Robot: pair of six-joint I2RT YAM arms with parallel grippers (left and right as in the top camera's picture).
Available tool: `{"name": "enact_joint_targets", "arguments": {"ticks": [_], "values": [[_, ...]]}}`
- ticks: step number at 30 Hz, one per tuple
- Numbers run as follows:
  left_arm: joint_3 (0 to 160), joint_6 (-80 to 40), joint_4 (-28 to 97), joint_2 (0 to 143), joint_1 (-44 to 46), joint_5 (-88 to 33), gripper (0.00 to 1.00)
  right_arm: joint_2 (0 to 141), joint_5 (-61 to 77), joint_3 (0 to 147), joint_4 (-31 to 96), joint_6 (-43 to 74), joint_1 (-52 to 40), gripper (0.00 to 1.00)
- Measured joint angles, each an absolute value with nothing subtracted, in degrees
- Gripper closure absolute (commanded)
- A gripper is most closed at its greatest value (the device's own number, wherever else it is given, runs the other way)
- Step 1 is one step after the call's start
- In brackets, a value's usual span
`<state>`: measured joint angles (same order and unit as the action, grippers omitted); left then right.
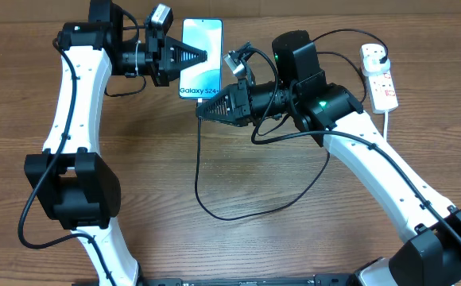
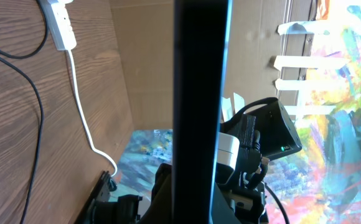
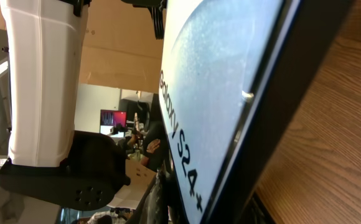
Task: Plug charger to phone and switch on socket
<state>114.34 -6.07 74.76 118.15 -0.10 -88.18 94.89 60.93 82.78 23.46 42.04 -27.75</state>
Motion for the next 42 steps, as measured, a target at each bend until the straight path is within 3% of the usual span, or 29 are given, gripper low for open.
{"name": "enact_joint_targets", "arguments": {"ticks": [42], "values": [[114.34,-6.07,74.54,118.15,-0.12,-87.85,0.96,94.89,59.09,82.78,23.79,42.02,-28.16,0.96]]}}
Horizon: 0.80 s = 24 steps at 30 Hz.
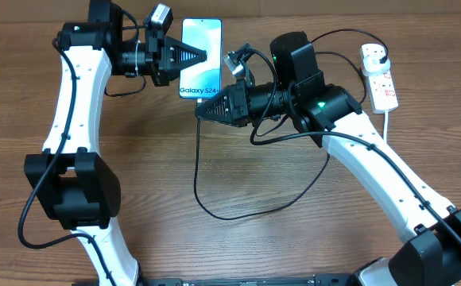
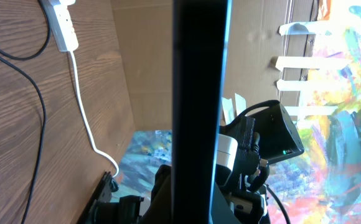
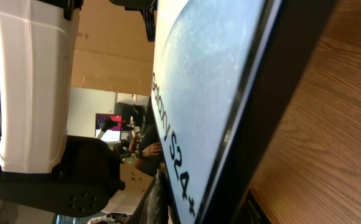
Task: Plug charger to phone and switch on socket
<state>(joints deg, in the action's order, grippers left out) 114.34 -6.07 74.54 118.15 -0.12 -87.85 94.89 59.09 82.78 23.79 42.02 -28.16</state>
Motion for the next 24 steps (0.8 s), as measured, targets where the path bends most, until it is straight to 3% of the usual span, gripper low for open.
{"name": "enact_joint_targets", "arguments": {"ticks": [24], "values": [[114.34,-5.80,74.54,118.15,-0.25,-87.85,0.96,94.89,59.16,82.35,22.50,42.06,-28.16,0.96]]}}
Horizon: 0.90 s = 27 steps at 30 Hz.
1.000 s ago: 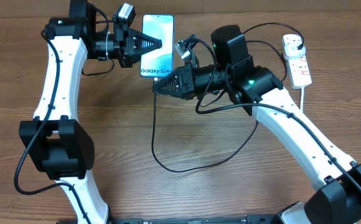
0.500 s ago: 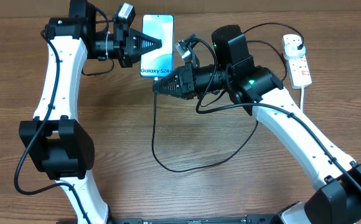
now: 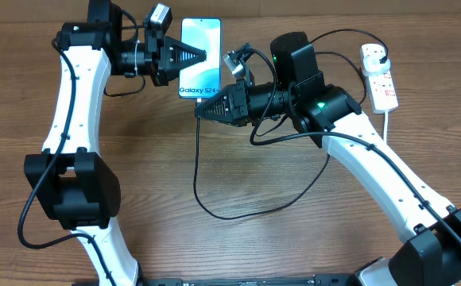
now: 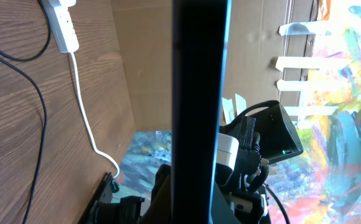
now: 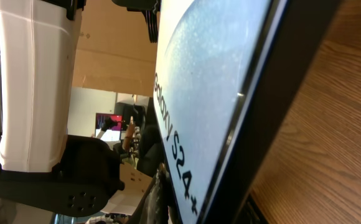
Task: Plug charger to phone and switch on socket
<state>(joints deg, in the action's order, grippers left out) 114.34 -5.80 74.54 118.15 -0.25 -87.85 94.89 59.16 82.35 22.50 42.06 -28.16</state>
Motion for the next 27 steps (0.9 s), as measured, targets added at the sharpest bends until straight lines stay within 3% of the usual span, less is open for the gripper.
{"name": "enact_joint_targets", "arguments": {"ticks": [27], "values": [[114.34,-5.61,74.28,118.15,-0.84,-87.74,0.96,96.44,62.85,82.11,18.46,45.67,-27.40,0.96]]}}
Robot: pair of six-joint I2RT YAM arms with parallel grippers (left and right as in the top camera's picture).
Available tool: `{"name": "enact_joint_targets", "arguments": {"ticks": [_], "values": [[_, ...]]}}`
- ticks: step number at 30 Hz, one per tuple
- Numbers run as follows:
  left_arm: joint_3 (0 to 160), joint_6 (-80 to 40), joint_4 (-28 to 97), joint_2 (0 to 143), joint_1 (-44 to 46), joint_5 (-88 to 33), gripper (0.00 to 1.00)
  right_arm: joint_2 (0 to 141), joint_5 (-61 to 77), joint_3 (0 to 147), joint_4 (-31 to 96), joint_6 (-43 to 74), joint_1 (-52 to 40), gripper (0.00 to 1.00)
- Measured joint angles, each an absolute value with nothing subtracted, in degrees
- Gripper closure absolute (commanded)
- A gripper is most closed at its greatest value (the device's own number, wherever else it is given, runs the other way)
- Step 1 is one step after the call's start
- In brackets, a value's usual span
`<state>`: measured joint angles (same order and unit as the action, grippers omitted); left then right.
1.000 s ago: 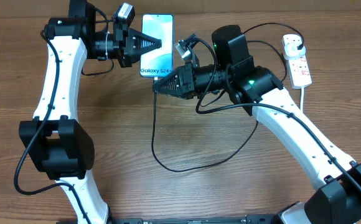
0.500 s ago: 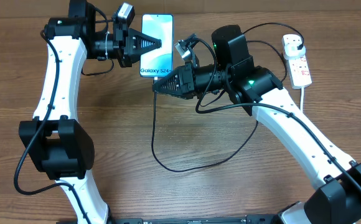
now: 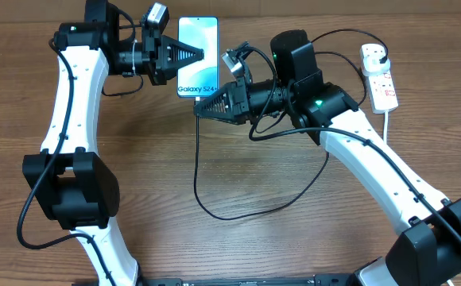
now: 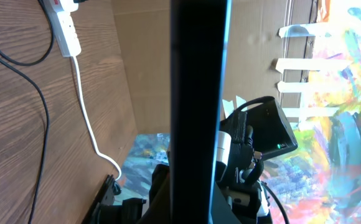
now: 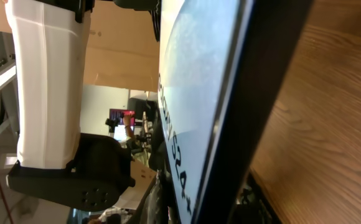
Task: Plug charger to phone and switch on socket
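A phone with a light blue screen reading "Galaxy S24+" is held off the wooden table at the back, my left gripper shut on its left edge. The left wrist view shows it edge-on as a dark bar. My right gripper is at the phone's bottom end, shut on the charger plug, which is hidden between the fingers. The black charger cable drops from there in a loop. In the right wrist view the phone's screen and dark edge fill the frame. The white socket strip lies at the far right.
A black plug and cable sit in the socket strip, and its white lead runs off the table's right edge. A brown cardboard wall stands behind the table. The cable loop lies across the table's middle.
The phone and my left gripper have shifted slightly left and back. My right gripper has followed, staying at the phone's bottom end. Both grips are unchanged.
At every earlier moment my left gripper held the phone up at the back and my right gripper held the plug against its bottom end. Only small shifts of angle show between them. Now the pair sits slightly further left.
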<state>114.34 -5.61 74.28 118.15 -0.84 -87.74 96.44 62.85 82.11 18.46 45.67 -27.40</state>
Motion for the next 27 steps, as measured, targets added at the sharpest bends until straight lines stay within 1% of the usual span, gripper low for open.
{"name": "enact_joint_targets", "arguments": {"ticks": [27], "values": [[114.34,-5.37,74.28,118.15,-0.84,-86.30,0.96,97.03,62.61,82.11,20.23,45.19,-26.65,0.96]]}}
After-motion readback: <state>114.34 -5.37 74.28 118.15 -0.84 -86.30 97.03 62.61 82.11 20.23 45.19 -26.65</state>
